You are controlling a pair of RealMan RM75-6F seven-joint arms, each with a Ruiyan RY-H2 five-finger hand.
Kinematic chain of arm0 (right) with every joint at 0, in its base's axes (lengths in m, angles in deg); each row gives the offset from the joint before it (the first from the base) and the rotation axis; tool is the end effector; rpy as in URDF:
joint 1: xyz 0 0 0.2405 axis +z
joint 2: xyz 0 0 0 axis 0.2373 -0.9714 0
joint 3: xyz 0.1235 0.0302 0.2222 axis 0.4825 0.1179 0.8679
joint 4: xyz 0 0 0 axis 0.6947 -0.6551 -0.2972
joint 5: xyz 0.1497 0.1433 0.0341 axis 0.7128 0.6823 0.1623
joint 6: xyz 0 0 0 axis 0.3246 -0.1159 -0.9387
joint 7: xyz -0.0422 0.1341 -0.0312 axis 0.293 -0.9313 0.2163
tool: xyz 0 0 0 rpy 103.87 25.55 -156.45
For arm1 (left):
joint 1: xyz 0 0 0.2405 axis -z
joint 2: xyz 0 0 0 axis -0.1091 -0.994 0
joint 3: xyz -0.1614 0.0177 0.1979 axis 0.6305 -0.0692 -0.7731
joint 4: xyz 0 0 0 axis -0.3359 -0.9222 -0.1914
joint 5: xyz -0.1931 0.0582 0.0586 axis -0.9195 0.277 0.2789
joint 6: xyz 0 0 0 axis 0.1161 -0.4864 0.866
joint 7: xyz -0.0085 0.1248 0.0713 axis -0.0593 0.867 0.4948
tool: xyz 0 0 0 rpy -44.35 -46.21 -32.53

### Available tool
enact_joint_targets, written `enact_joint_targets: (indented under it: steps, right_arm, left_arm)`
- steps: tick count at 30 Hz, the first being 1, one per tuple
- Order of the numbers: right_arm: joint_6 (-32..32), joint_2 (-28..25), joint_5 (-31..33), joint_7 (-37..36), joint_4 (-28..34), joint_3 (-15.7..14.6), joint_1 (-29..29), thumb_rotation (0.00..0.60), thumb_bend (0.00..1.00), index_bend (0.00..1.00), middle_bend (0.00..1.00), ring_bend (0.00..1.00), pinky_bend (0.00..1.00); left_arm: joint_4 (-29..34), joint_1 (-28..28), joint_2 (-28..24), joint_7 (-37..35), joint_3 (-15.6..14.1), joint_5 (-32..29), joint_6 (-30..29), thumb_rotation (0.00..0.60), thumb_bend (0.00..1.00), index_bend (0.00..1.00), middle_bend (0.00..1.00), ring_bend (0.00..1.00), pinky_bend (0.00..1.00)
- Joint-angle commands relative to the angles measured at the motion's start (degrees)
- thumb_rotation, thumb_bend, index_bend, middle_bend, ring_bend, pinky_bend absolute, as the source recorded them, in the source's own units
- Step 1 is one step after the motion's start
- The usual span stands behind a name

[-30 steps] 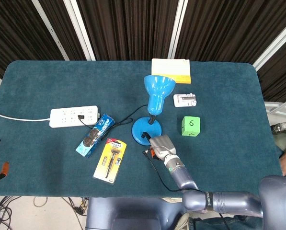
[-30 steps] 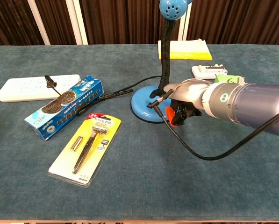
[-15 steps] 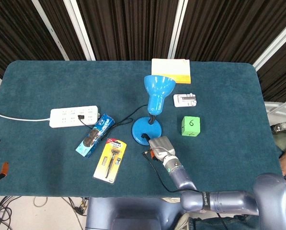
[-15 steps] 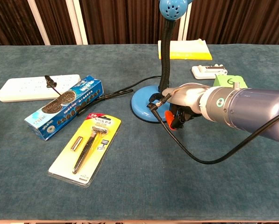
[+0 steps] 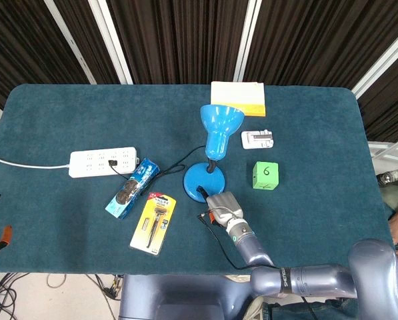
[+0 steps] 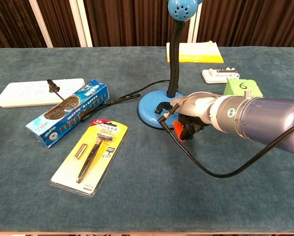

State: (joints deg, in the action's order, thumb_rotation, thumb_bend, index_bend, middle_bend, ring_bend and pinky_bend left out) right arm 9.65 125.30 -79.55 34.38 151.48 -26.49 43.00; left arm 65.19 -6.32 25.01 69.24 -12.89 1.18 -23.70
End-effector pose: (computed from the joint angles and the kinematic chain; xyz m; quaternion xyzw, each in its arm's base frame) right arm -0.0818 -0.3133 -0.0741 0.7720 -0.4558 0.2392 0.3729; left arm -0.3124 0.1572 0.1629 -0.5183 -0.4276 -0.3527 0.6512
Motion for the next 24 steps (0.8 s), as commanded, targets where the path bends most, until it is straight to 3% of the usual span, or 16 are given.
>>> enact_joint_targets:
  steps: [1, 24]
  right_arm:
    - [-0.1, 0.0, 0.1, 0.0, 0.1, -0.2, 0.2, 0.6, 0.85, 0.0, 0.8, 0.88, 0.97]
    - [-1.3, 1.6, 3.7, 4.2, 0.4, -2.8, 3.6, 0.6, 0.85, 0.02, 0.8, 0.88, 1.0]
  left_arm:
    - [0.0, 0.0, 0.0, 0.0, 0.0, 0.0, 0.0, 0.6, 0.39, 0.16, 0.0, 0.0, 0.0]
    - [-0.2, 0.0, 0.0, 0.1, 0.1, -0.2, 0.0, 0.6, 0.39, 0.16, 0.0, 0.0, 0.0]
